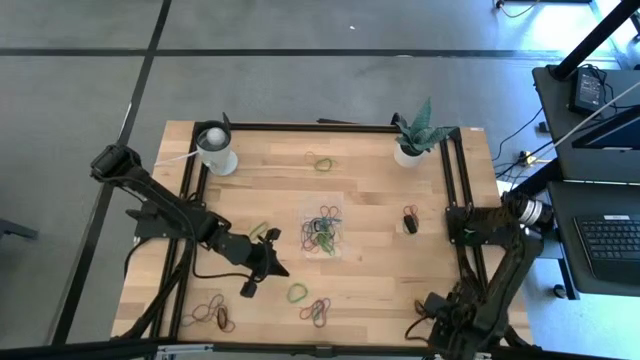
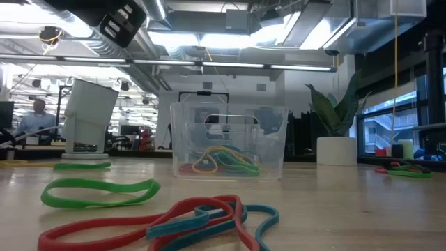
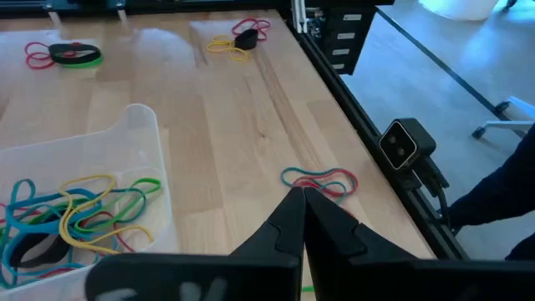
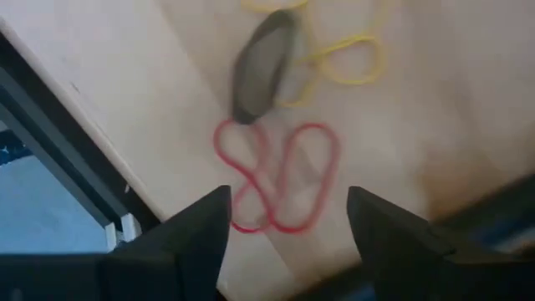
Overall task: Pick and place rubber bands into bin
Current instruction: Put the red rubber band into the transparent bin
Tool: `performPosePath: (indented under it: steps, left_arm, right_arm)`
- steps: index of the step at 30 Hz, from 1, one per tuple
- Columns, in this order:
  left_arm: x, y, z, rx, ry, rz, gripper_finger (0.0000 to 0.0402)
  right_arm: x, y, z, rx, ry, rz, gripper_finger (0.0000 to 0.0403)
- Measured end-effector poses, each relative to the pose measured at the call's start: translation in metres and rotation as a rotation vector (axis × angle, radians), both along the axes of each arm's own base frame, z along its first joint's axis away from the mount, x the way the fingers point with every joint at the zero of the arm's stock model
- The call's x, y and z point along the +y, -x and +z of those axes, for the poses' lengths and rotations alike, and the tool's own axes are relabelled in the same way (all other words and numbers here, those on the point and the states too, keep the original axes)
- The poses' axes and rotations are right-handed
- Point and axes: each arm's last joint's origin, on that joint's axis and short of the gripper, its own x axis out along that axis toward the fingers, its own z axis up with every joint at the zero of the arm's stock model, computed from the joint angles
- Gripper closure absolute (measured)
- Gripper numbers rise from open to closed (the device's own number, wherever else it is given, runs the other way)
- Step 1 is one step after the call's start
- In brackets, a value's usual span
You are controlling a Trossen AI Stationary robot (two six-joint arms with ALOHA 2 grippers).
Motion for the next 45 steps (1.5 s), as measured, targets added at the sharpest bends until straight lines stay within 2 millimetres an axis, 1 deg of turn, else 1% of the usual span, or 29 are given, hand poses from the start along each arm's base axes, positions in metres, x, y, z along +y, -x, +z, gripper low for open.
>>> performPosePath:
  steps: [2, 5, 8, 11, 13, 16, 22, 24, 27, 30, 33, 36, 39, 41, 45]
  left_arm:
    - [0.0, 0.0, 0.0, -0.002, 0.002, 0.0, 0.04]
    - [0.0, 0.0, 0.0, -0.002, 0.005, 0.004, 0.04]
    - [0.0, 0.0, 0.0, -0.002, 0.004, 0.006, 0.04]
    - [0.0, 0.0, 0.0, -0.002, 0.004, 0.006, 0.04]
    - [0.0, 0.0, 0.0, -0.002, 0.004, 0.007, 0.04]
    - [0.0, 0.0, 0.0, -0.002, 0.004, 0.007, 0.04]
    - [0.0, 0.0, 0.0, -0.003, 0.004, 0.006, 0.04]
    - [0.0, 0.0, 0.0, -0.003, 0.005, 0.006, 0.04]
    - [0.0, 0.0, 0.0, -0.003, 0.005, 0.007, 0.04]
    - [0.0, 0.0, 0.0, -0.003, 0.005, 0.007, 0.04]
    - [0.0, 0.0, 0.0, -0.003, 0.005, 0.007, 0.04]
    - [0.0, 0.0, 0.0, -0.003, 0.005, 0.007, 0.04]
    - [0.0, 0.0, 0.0, -0.003, 0.005, 0.007, 0.04]
    - [0.0, 0.0, 0.0, -0.004, 0.003, 0.01, 0.04]
    - [0.001, -0.001, 0.0, -0.013, -0.012, 0.045, 0.0399]
  right_arm:
    - [0.007, -0.003, -0.011, 0.005, -0.015, 0.002, 0.0148]
    - [0.015, -0.005, -0.027, 0.055, -0.044, 0.002, 0.0147]
    - [0.021, -0.005, -0.041, 0.098, -0.052, 0.006, 0.0158]
    - [0.025, -0.004, -0.049, 0.114, -0.045, 0.013, 0.0181]
    - [0.027, -0.002, -0.053, 0.113, -0.033, 0.015, 0.0203]
    - [0.027, -0.002, -0.054, 0.114, -0.031, 0.016, 0.025]
    - [0.025, -0.001, -0.052, 0.134, -0.024, 0.015, 0.0374]
    - [0.025, -0.001, -0.046, 0.131, -0.037, 0.016, 0.0393]
    - [0.026, -0.001, -0.033, 0.136, -0.046, 0.016, 0.0389]
    - [0.025, 0.0, -0.008, 0.126, -0.072, 0.016, 0.0394]
    - [0.02, 0.001, 0.01, 0.119, -0.045, 0.014, 0.0399]
    - [0.016, 0.002, 0.038, 0.064, -0.045, 0.013, 0.0396]
    - [0.006, 0.002, 0.059, 0.02, 0.016, -0.012, 0.0399]
    - [0.001, 0.001, 0.077, -0.04, 0.03, -0.039, 0.04]
    - [-0.017, -0.009, 0.105, -0.138, 0.108, -0.074, 0.04]
